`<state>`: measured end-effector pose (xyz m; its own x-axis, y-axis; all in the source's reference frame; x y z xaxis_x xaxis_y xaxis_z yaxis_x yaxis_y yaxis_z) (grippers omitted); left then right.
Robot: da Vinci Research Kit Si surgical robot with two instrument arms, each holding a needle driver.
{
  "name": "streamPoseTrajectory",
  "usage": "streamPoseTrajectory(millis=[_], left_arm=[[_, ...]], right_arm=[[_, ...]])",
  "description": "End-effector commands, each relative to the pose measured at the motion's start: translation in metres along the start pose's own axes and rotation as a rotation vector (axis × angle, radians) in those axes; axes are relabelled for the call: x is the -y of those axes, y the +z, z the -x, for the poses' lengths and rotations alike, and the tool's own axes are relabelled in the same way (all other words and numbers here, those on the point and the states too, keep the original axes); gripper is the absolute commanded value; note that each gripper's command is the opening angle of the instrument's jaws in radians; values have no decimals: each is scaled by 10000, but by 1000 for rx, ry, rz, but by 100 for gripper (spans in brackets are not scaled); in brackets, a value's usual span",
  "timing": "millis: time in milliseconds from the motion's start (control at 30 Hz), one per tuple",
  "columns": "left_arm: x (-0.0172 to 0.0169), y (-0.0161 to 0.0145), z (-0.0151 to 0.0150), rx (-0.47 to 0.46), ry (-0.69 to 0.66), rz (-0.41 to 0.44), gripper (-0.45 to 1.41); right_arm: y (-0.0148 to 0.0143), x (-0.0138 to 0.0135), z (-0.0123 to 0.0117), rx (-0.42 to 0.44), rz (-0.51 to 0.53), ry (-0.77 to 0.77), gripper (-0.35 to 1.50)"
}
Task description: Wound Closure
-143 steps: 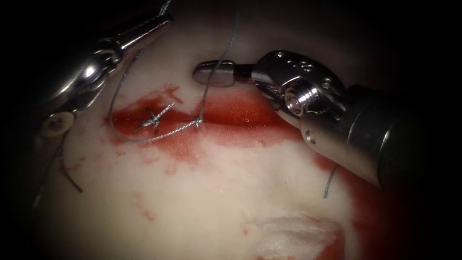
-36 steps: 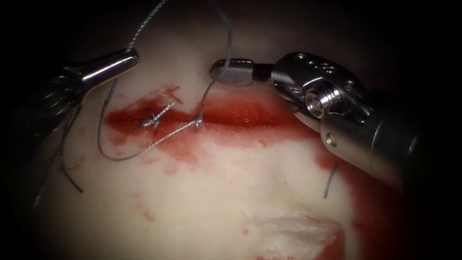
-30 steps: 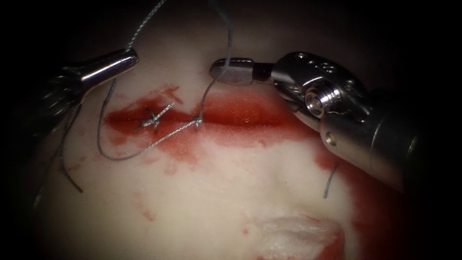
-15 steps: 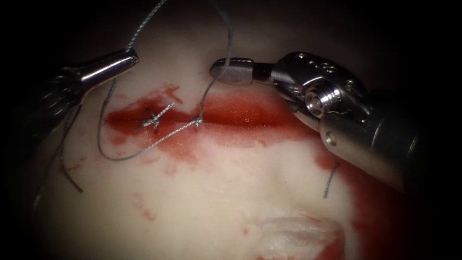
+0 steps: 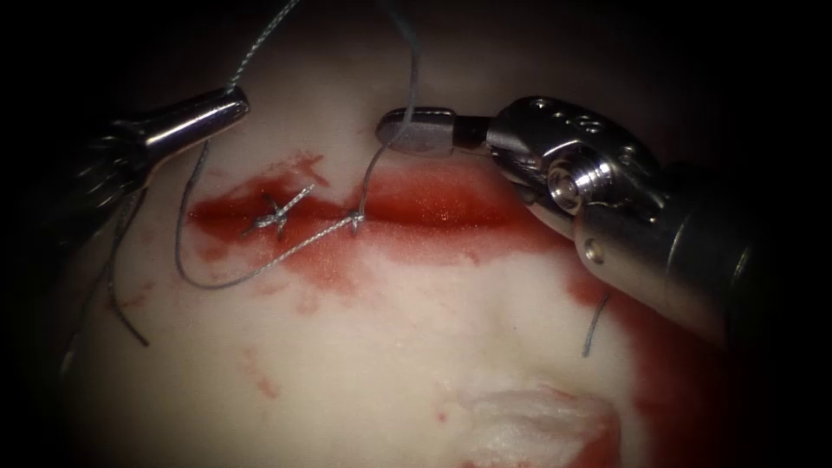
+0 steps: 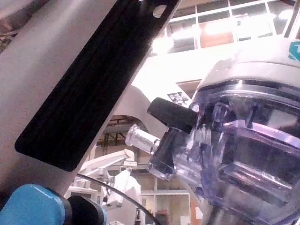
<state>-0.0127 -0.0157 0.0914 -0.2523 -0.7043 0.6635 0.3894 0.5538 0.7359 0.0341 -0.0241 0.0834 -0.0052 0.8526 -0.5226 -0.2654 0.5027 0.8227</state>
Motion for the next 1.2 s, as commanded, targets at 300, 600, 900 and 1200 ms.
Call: streamPoseTrajectory(millis=[300, 600, 900, 1200], left_arm=[[-2, 10, 9, 6, 4, -2, -45], [-1, 10, 10, 6, 4, -2, -45], [0, 10, 10, 2, -21, -16, -45], [9, 8, 9, -12, -98, -51, -45]], right_arm=[[11, -3, -7, -2, 1, 6, -35], [12, -3, -6, 0, 3, 4, -35], [11, 2, -2, 25, -12, 14, -35], [-27, 38, -10, 344, 125, 107, -35]])
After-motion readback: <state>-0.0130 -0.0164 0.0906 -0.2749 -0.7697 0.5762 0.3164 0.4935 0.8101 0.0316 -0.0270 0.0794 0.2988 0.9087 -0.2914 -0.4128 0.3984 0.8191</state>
